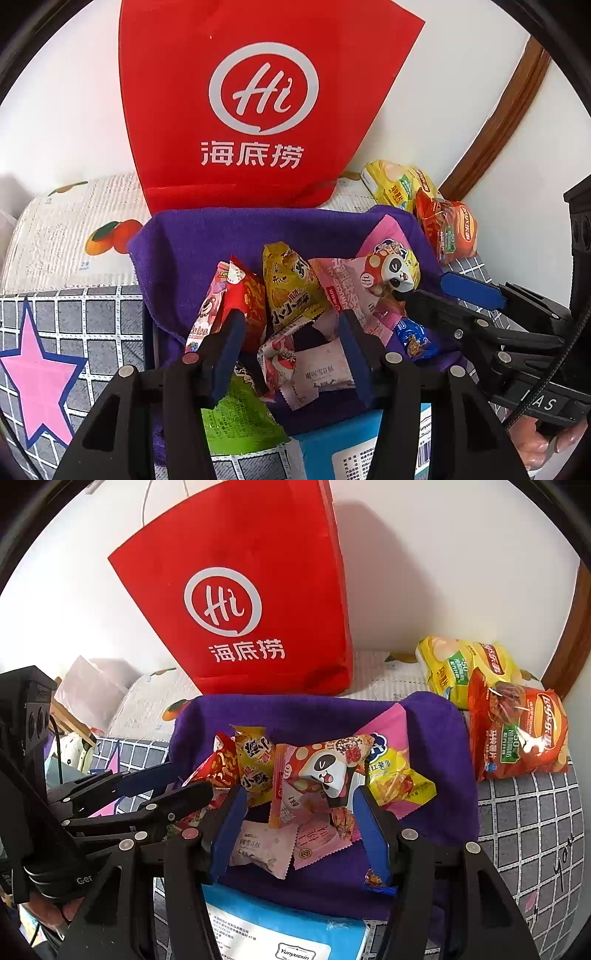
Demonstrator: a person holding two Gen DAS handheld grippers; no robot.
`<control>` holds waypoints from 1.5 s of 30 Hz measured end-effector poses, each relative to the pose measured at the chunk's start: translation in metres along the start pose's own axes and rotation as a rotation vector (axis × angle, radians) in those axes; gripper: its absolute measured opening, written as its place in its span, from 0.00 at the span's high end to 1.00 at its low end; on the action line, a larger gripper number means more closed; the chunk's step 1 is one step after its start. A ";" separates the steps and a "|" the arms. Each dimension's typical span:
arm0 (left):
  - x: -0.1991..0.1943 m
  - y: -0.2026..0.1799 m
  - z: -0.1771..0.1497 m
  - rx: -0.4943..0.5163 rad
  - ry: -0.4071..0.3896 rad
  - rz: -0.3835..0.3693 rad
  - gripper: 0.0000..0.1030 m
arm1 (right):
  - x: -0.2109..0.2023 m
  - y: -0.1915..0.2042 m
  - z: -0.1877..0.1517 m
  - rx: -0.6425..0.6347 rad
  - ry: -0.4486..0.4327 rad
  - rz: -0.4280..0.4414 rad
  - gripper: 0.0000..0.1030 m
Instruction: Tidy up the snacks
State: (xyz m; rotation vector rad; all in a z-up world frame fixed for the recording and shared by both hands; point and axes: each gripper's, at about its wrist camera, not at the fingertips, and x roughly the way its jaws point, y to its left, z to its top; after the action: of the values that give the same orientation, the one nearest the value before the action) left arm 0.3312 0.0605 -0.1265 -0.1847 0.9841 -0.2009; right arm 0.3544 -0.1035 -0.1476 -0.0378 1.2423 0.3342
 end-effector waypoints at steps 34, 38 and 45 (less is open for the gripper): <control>-0.171 -0.052 -0.105 0.102 -0.226 0.125 0.14 | -0.169 0.036 -0.123 0.094 -0.198 -0.188 0.07; -0.190 -0.055 -0.131 0.089 -0.245 0.165 0.11 | -0.187 0.046 -0.148 0.078 -0.207 -0.272 0.02; -0.217 -0.061 -0.174 0.066 -0.266 0.169 0.07 | -0.219 0.052 -0.189 0.101 -0.228 -0.295 0.02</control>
State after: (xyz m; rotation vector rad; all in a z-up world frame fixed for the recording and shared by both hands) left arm 0.0638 0.0451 -0.0309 -0.0645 0.7234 -0.0522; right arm 0.1049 -0.1435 0.0022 -0.0925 1.0089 0.0176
